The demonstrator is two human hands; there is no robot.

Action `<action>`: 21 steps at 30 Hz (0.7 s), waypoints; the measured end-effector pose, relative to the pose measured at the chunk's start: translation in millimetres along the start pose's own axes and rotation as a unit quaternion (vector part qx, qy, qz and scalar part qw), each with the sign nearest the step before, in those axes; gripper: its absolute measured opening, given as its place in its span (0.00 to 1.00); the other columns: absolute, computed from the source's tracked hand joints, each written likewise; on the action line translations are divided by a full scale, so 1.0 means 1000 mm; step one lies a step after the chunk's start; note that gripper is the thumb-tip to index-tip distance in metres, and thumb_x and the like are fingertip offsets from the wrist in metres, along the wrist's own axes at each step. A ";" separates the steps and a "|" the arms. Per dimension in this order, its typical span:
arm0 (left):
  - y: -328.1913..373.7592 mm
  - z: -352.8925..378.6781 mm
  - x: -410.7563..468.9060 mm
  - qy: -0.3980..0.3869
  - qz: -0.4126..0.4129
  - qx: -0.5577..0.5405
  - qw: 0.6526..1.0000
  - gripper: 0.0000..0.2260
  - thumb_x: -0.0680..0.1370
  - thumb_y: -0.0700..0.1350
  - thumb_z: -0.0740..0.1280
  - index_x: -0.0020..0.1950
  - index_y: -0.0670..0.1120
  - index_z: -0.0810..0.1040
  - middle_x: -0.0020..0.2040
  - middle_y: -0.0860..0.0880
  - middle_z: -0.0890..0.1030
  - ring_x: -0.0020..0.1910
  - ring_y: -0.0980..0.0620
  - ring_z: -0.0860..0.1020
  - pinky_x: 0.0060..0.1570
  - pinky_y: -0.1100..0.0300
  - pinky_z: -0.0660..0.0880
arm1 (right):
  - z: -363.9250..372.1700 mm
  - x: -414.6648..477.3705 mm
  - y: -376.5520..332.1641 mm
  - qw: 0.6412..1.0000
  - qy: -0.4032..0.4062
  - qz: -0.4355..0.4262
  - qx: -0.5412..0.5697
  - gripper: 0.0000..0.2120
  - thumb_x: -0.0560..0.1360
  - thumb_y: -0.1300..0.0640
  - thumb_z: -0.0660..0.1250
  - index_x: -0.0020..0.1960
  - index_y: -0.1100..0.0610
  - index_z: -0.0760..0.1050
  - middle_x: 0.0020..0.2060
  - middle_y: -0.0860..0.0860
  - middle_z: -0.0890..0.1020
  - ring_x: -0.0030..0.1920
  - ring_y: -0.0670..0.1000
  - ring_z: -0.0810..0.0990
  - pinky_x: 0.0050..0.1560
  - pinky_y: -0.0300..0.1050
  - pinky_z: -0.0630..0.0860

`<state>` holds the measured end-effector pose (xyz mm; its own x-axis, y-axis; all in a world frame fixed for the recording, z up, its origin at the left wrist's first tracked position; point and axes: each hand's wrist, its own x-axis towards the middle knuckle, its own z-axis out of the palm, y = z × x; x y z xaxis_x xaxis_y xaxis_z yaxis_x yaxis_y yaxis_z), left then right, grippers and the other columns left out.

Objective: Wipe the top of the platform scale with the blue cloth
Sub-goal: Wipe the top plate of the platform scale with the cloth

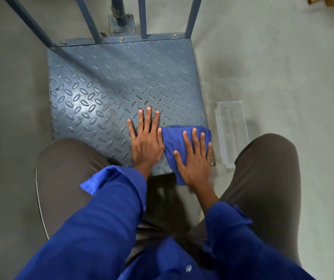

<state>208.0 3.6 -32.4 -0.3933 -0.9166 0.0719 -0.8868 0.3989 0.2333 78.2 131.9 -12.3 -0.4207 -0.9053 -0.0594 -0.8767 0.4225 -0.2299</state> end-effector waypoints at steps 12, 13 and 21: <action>0.003 -0.007 0.003 -0.026 -0.024 -0.008 0.999 0.29 0.87 0.54 0.50 0.88 0.53 0.49 0.88 0.48 0.46 0.87 0.44 0.45 0.81 0.31 0.46 | -0.013 0.106 0.004 0.988 0.027 0.144 0.053 0.33 0.84 0.37 0.51 0.86 0.46 0.52 0.85 0.53 0.56 0.84 0.61 0.58 0.81 0.65 0.59; 0.003 -0.007 0.004 -0.028 -0.024 -0.005 0.999 0.29 0.87 0.54 0.50 0.88 0.53 0.49 0.88 0.48 0.45 0.87 0.44 0.44 0.81 0.31 0.46 | -0.010 0.091 -0.001 0.987 0.036 0.150 0.039 0.32 0.85 0.38 0.51 0.86 0.46 0.52 0.86 0.53 0.55 0.84 0.62 0.56 0.81 0.65 0.57; 0.002 -0.002 0.007 -0.004 -0.022 -0.008 1.000 0.27 0.87 0.51 0.53 0.87 0.52 0.55 0.88 0.47 0.52 0.87 0.42 0.50 0.81 0.32 0.48 | 0.001 0.009 -0.012 1.000 0.015 -0.001 -0.006 0.30 0.87 0.42 0.55 0.86 0.46 0.55 0.86 0.52 0.53 0.86 0.58 0.47 0.83 0.63 0.52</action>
<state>203.9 -1.8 -29.5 -0.3565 -0.9328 0.0538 -0.8992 0.3581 0.2512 85.4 118.5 -10.5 -0.4262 -0.9041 -0.0296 -0.8800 0.4220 -0.2183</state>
